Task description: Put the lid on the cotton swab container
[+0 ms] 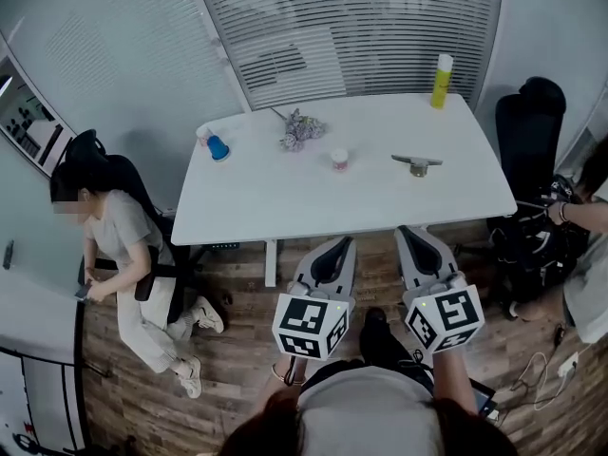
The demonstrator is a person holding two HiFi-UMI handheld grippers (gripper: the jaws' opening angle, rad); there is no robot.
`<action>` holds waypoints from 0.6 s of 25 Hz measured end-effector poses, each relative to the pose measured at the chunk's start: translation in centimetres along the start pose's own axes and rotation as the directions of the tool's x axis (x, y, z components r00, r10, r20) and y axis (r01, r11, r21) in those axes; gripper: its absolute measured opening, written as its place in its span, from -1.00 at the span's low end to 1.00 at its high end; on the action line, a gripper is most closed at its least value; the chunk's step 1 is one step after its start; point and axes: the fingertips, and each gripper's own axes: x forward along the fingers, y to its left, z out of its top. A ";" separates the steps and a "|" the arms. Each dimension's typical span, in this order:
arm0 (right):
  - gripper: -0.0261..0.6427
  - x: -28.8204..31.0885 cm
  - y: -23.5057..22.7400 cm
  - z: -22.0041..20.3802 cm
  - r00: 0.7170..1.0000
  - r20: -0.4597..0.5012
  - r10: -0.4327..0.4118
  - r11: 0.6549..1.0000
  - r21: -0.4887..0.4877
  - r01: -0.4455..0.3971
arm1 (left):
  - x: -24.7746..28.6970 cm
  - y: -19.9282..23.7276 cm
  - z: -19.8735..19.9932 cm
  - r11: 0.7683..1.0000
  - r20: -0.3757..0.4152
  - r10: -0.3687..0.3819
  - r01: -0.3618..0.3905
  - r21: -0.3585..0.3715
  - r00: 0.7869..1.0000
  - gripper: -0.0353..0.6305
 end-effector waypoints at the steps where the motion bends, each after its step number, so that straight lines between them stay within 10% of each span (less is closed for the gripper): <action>1: -0.85 0.5 -0.4 0.1 1.000 -0.002 0.002 1.000 -0.002 -0.002 | 0.6 0.3 0.1 1.000 -0.001 0.002 -0.002 0.000 1.000 -0.82; 15: -0.85 7.5 -6.4 1.0 0.998 -0.016 0.066 0.998 -0.008 -0.066 | 8.8 3.8 0.8 0.997 -0.014 0.065 -0.065 -0.032 0.998 -0.82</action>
